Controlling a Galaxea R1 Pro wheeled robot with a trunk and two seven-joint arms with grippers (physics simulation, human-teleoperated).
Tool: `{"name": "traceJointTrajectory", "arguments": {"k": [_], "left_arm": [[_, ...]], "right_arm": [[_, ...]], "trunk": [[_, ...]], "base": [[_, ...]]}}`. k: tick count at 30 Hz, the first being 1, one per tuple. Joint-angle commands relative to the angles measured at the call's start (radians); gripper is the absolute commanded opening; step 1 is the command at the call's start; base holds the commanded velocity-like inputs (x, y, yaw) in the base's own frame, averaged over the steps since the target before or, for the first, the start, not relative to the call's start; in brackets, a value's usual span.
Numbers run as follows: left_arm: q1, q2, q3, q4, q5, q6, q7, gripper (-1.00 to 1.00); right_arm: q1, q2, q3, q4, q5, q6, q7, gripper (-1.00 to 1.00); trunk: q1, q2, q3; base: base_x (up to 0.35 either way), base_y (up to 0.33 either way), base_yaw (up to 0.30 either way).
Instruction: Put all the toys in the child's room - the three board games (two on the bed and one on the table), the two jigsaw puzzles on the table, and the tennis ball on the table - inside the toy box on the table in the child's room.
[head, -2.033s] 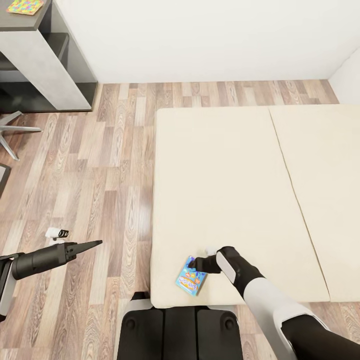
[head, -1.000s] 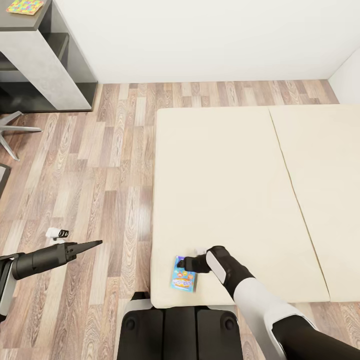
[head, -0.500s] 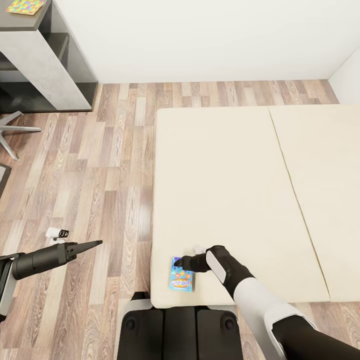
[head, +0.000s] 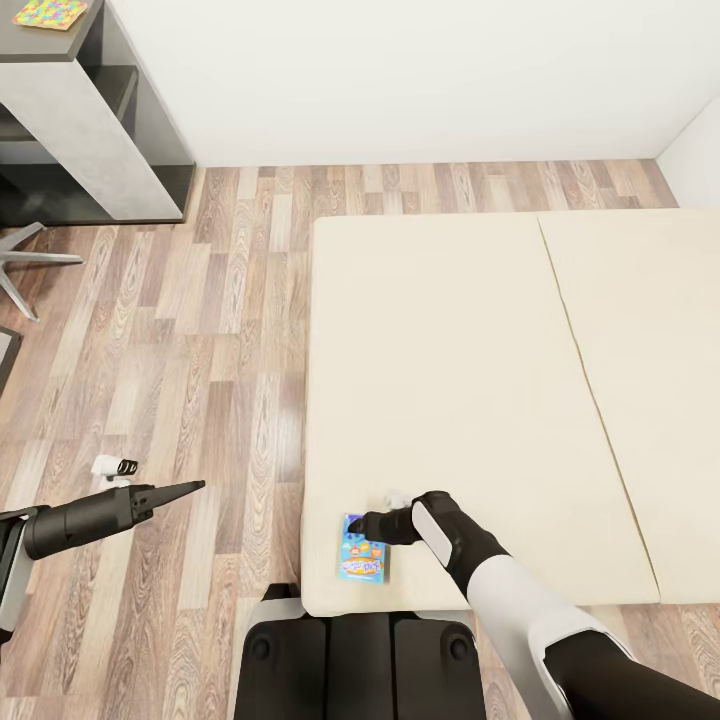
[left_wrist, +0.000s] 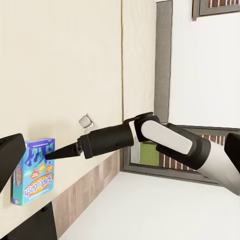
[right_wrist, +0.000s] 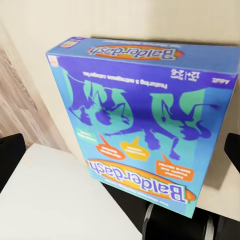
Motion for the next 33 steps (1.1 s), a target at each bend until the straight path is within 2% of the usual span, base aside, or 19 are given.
{"name": "traceJointTrajectory", "arguments": {"k": [1,19,33], "left_arm": [[0.000,0.000,0.000,0.000,-0.001,0.011,-0.004,1.00],[0.000,0.000,0.001,0.000,-0.001,0.011,-0.004,1.00],[0.000,0.000,0.000,0.000,-0.002,0.011,-0.004,1.00]], "right_arm": [[0.000,0.000,0.001,0.000,0.007,0.004,0.005,1.00],[0.000,0.000,0.003,0.005,0.008,-0.009,0.006,1.00],[0.000,0.000,0.005,0.002,0.008,-0.060,0.009,1.00]], "trunk": [[0.001,-0.002,-0.001],[0.001,-0.002,-0.001],[0.001,-0.002,-0.001]], "base": [[0.000,0.000,0.000],[0.000,0.000,0.000],[0.000,0.000,0.000]]}}
